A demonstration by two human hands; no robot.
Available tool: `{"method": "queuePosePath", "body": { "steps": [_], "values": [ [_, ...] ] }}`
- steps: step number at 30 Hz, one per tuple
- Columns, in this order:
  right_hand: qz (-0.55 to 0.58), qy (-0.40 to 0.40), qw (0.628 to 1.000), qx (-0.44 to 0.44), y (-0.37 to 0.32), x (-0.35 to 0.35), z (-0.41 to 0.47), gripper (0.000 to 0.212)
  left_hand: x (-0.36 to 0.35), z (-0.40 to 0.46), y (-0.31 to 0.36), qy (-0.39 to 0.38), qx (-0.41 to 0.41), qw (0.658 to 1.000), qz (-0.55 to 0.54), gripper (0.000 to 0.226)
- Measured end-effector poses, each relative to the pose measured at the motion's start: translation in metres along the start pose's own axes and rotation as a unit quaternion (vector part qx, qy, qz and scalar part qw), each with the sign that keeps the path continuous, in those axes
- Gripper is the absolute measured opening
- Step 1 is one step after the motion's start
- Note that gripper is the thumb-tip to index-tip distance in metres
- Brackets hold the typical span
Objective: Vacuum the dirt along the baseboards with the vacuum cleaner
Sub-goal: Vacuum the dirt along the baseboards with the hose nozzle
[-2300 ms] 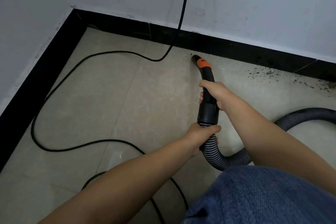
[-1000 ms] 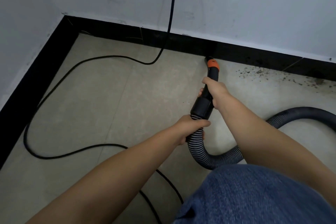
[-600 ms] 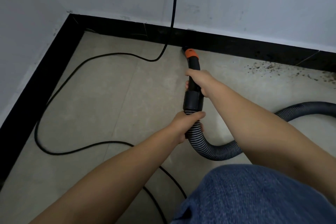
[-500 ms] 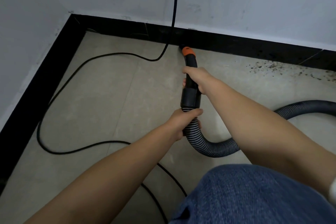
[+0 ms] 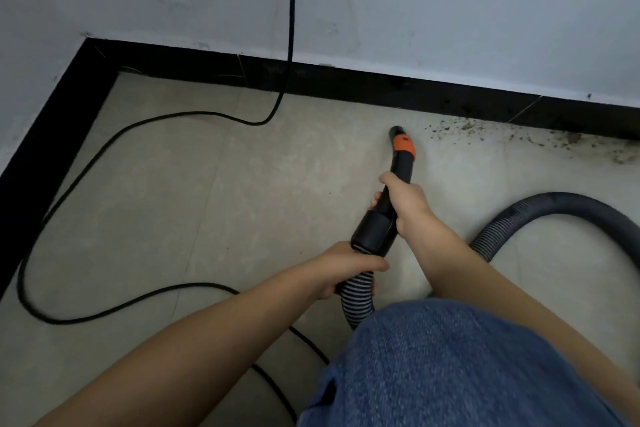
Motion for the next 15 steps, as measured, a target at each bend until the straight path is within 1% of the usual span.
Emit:
{"method": "queuePosePath", "body": {
  "steps": [4,9,15],
  "values": [
    [0.041,0.039,0.998,-0.003,0.004,0.012,-0.004,0.01,0.002,-0.001,0.001,-0.024,0.003,0.999,0.041,0.031],
    [0.11,0.064,0.992,-0.018,0.008,0.029,-0.005,0.011,-0.003,0.001,0.006,-0.043,-0.003,0.996,0.075,0.02],
    [0.155,0.066,0.985,-0.032,-0.005,0.048,0.003,0.012,-0.02,0.008,0.026,-0.017,-0.037,0.993,0.107,0.016]
  ]
}}
Point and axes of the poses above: each hand's wrist, its own z-axis towards the middle knuckle, its own x-axis out of the back of the hand, y = z × x, the point moved 3 cm from there along z, towards the middle knuckle, and after that the axes turned 5 degrees about y, right-handed, at the moved point
